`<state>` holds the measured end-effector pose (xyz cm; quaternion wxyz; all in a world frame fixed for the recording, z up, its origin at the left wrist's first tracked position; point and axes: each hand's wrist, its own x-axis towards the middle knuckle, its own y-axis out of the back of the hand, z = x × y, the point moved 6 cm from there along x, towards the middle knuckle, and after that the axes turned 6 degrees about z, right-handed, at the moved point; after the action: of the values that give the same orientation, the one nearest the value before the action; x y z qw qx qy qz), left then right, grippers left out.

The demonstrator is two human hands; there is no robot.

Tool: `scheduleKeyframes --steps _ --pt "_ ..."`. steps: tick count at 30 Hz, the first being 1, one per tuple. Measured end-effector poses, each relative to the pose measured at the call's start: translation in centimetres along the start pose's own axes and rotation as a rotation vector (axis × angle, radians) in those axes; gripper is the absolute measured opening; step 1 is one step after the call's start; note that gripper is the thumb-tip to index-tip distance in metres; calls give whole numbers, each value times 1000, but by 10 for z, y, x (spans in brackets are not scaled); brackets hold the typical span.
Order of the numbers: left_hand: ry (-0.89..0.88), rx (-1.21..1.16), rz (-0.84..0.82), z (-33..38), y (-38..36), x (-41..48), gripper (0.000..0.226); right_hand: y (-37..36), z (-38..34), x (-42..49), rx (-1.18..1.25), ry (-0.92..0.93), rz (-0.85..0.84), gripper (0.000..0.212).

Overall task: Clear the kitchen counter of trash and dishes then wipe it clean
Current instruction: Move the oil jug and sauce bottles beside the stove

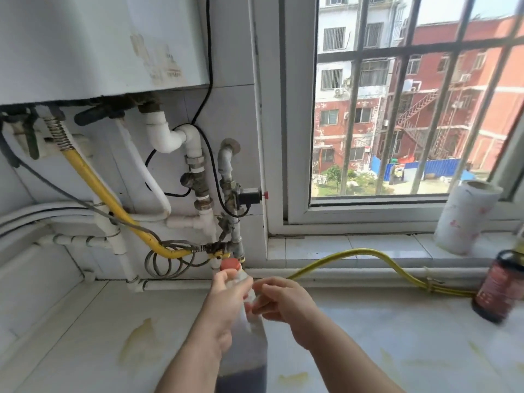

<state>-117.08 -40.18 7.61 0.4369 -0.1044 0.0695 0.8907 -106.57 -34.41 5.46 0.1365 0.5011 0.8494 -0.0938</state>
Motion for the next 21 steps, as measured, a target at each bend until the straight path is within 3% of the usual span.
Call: scheduleKeyframes --steps 4,13,21 --pt "-48 64 -175 10 -41 -14 17 50 0 -8 99 29 194 25" --pt "-88 238 -503 3 -173 -59 17 212 1 -63 307 120 553 13" --pt "-105 387 -586 -3 -311 -96 30 375 17 -97 335 140 707 10"
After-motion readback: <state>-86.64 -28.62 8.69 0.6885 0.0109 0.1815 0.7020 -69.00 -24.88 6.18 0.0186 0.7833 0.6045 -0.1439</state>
